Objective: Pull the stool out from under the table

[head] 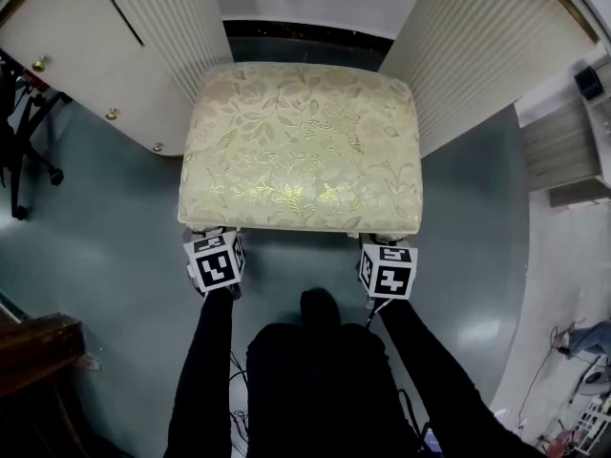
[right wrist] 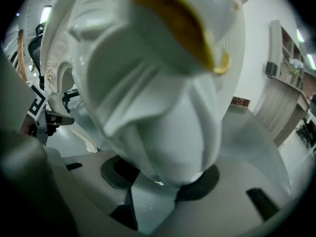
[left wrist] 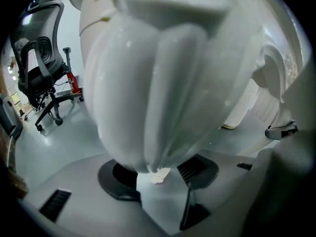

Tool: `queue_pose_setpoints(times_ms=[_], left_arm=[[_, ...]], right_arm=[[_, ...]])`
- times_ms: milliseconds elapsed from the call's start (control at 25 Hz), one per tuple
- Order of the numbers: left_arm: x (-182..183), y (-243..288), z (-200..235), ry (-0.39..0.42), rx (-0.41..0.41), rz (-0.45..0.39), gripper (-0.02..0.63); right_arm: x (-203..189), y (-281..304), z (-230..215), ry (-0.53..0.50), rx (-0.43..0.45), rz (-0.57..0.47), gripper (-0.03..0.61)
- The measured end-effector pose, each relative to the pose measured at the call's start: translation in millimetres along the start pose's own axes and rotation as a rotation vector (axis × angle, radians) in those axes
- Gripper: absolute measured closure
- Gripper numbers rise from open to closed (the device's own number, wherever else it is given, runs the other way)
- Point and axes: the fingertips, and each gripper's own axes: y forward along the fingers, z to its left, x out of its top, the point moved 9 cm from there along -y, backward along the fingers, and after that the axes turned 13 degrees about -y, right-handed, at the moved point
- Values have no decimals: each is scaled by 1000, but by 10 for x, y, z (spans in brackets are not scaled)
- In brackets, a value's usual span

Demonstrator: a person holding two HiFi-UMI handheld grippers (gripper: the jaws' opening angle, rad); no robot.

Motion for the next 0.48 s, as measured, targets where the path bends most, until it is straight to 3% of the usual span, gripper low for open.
queue_pose_setpoints(times_ms=[280,480], left_arm=[[-282,-161,-10,-37,50,168,400],[-256,-421,-173,-46,54,266,400]], right_arm=[[11,-158,-6,37,12,118,371],[2,-343,-28,83,21,222,365]])
